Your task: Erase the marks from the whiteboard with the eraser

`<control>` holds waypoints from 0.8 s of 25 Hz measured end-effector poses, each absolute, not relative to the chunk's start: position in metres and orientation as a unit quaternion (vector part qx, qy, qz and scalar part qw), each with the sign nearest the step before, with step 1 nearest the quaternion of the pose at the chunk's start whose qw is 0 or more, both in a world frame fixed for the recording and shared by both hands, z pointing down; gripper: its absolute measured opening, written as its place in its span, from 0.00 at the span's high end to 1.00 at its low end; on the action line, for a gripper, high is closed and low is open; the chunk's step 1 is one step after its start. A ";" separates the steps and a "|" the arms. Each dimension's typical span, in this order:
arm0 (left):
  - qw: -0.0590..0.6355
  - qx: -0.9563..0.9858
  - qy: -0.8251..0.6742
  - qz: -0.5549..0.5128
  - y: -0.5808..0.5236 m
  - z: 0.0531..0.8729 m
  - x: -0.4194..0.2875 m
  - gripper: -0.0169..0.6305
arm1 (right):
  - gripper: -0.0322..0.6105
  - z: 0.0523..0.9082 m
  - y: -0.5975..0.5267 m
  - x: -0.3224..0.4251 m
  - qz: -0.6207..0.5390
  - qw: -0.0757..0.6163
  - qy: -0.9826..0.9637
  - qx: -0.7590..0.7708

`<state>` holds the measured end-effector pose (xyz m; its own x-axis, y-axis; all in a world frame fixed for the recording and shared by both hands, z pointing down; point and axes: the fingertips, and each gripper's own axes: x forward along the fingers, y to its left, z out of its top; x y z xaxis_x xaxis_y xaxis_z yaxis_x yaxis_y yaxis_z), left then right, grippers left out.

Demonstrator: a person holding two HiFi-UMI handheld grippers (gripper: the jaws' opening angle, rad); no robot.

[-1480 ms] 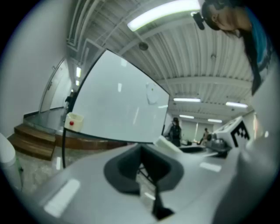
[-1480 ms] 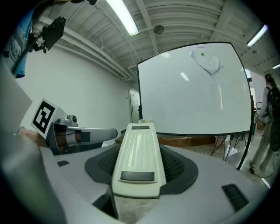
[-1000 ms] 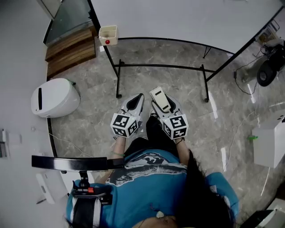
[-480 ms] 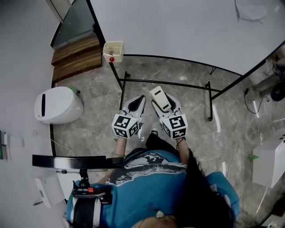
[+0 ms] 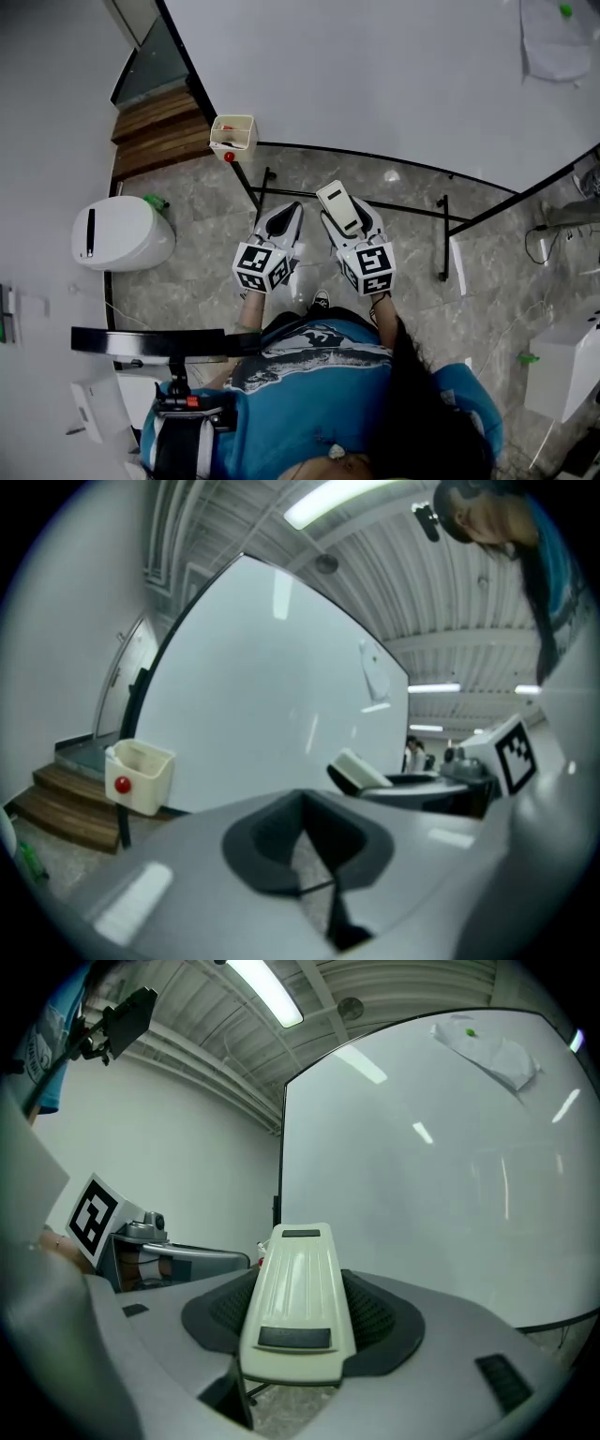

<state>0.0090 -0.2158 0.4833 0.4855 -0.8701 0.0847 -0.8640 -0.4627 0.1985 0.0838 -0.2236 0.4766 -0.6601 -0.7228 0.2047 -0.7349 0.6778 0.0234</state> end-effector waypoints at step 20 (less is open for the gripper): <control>0.115 0.869 -0.481 0.013 -0.282 0.485 -0.042 0.97 | 0.54 0.437 -0.316 0.044 0.002 0.033 -0.897 0.441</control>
